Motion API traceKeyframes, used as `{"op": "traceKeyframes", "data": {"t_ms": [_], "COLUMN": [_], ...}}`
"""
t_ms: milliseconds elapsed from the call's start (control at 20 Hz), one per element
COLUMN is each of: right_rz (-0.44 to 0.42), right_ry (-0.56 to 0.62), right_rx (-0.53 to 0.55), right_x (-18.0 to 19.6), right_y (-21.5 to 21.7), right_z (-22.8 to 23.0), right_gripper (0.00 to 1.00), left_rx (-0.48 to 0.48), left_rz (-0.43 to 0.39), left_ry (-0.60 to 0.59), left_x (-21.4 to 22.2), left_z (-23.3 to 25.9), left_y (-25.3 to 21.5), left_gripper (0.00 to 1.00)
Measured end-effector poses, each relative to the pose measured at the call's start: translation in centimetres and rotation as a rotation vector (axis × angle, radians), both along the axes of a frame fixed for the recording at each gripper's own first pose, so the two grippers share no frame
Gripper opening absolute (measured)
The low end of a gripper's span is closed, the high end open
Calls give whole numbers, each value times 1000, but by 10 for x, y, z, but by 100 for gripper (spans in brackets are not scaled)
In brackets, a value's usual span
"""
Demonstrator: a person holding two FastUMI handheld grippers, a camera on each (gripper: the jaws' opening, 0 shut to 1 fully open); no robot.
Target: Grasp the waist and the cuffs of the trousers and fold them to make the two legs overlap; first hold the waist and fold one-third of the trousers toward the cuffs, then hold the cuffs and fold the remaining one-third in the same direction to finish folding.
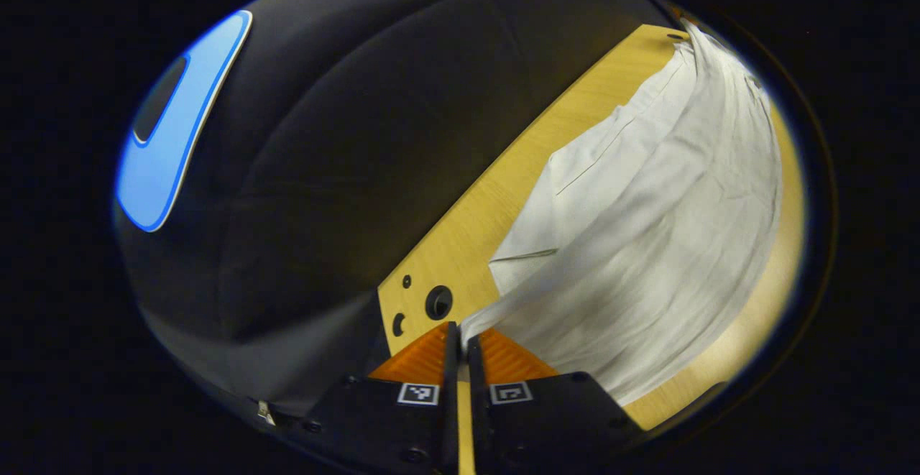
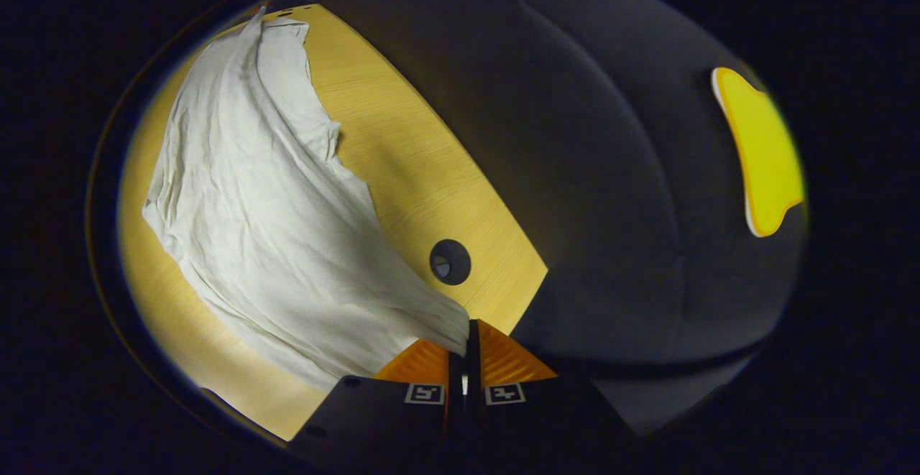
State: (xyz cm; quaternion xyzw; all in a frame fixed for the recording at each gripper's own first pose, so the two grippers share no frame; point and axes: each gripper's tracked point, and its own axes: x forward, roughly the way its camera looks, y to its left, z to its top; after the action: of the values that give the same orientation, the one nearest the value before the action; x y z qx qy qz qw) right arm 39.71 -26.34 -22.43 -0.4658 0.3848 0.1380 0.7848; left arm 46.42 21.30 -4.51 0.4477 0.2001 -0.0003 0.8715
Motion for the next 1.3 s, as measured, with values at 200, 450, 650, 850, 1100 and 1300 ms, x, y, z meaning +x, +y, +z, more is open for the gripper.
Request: {"op": "traceKeyframes", "data": {"t_ms": [200, 450, 650, 850, 1100, 1300], "right_rz": [-73, -270, -420, -524, -672, -759], "right_ry": [-20, -167, -279, -326, -376, -415], "right_rx": [117, 320, 469, 583, 661, 722], "right_x": [-17, -29, -43, -57, -70, -73], "right_y": [5, -4, -17, -24, -43, -60], "right_z": [-5, 19, 30, 18, 1, -20], "right_gripper": [86, 98, 98, 98, 98, 98], "left_rx": [-62, -192, -391, -675, -737, -734], "left_rz": [16, 68, 130, 191, 231, 203], "left_ry": [-63, -214, -268, -279, -263, -248], "left_x": [-26, -64, -108, -154, -195, -234], "left_z": [21, 55, 52, 17, -14, -18], "left_y": [-3, 7, 7, -15, -31, -58], "left_gripper": [74, 96, 96, 96, 97, 96]}}
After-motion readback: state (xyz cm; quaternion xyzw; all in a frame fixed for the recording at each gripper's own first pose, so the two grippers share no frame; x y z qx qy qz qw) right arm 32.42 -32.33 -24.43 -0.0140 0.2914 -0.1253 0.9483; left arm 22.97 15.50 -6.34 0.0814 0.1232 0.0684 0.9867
